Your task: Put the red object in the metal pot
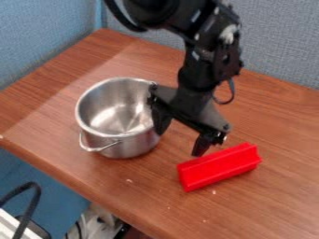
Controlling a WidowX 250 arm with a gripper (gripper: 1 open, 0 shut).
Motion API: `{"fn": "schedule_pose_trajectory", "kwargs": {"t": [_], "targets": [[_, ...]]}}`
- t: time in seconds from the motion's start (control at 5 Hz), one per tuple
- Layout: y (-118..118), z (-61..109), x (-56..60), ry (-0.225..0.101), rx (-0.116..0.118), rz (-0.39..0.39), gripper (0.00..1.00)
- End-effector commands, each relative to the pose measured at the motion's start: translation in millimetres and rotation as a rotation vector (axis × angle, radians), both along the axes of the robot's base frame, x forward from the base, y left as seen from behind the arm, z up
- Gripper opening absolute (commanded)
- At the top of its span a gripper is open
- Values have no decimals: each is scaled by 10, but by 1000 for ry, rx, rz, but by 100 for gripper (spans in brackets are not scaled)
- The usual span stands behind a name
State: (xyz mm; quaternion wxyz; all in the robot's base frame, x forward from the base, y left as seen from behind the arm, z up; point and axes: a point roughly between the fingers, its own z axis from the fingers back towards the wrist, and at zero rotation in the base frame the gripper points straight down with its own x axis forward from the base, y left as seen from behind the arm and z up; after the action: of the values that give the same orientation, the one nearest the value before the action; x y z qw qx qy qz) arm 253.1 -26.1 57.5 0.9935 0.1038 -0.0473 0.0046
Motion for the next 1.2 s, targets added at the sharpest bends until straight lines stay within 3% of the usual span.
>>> {"fn": "schedule_pose_trajectory", "kwargs": {"t": [0.0, 0.4, 0.6, 1.0], "targets": [[-56, -37, 131, -28, -21, 12, 100], [-257, 3, 285, -29, -29, 7, 100], [-366, 59, 263, -30, -30, -16, 100], [-695, 155, 235, -37, -67, -33, 100]]}}
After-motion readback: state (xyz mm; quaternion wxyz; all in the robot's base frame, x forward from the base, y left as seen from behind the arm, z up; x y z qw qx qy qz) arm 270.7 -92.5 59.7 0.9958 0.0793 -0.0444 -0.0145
